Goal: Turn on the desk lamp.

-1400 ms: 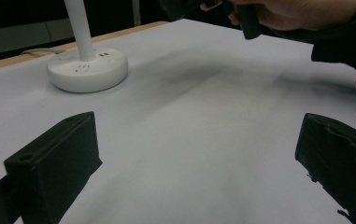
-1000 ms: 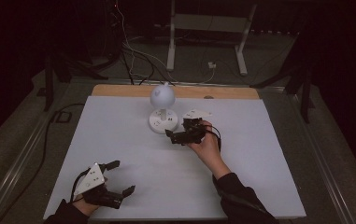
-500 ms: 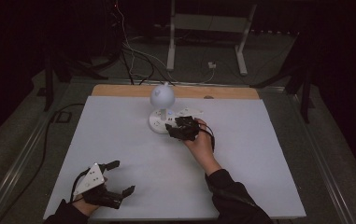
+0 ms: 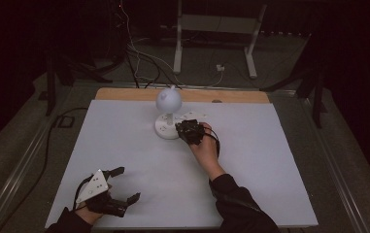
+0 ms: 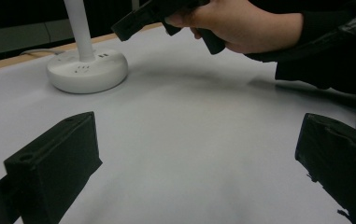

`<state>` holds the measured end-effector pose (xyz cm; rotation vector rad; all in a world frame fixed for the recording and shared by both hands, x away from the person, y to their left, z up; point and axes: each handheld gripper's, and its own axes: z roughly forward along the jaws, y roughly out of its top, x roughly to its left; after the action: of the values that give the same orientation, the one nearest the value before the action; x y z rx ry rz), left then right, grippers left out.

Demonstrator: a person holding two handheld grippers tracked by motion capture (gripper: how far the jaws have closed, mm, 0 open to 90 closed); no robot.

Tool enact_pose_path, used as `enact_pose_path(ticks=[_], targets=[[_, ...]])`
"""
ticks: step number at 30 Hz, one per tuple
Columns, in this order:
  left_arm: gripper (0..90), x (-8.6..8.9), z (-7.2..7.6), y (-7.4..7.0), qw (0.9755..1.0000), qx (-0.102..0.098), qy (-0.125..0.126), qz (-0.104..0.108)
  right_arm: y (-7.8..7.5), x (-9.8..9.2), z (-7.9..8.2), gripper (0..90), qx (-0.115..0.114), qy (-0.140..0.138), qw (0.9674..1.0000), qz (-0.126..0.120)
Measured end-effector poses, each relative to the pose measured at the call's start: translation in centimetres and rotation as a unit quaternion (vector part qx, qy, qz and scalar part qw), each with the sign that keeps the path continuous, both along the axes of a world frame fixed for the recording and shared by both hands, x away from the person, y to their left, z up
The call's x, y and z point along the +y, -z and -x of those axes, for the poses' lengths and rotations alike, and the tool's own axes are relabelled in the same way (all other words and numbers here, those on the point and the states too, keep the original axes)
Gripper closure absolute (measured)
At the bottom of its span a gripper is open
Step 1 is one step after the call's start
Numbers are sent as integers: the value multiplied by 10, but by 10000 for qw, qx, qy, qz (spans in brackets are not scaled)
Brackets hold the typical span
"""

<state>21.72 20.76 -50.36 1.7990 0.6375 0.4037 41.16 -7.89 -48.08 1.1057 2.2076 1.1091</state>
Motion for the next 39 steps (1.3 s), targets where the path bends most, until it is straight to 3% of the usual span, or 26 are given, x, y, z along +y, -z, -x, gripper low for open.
enact_pose_path(ticks=[5, 16, 39], targets=[[3, 0, 0, 0, 10000, -2, 5, 13, 2, 5, -1, 900, -147, 15, 9998, 102], [3, 0, 0, 0, 10000, 15, 3, 8, 9, 14, -8, 900, -95, -67, 9992, 382], [4, 0, 0, 0, 10000, 6, -12, -20, 20, 17, -17, 900, -10, -47, 9987, 515]])
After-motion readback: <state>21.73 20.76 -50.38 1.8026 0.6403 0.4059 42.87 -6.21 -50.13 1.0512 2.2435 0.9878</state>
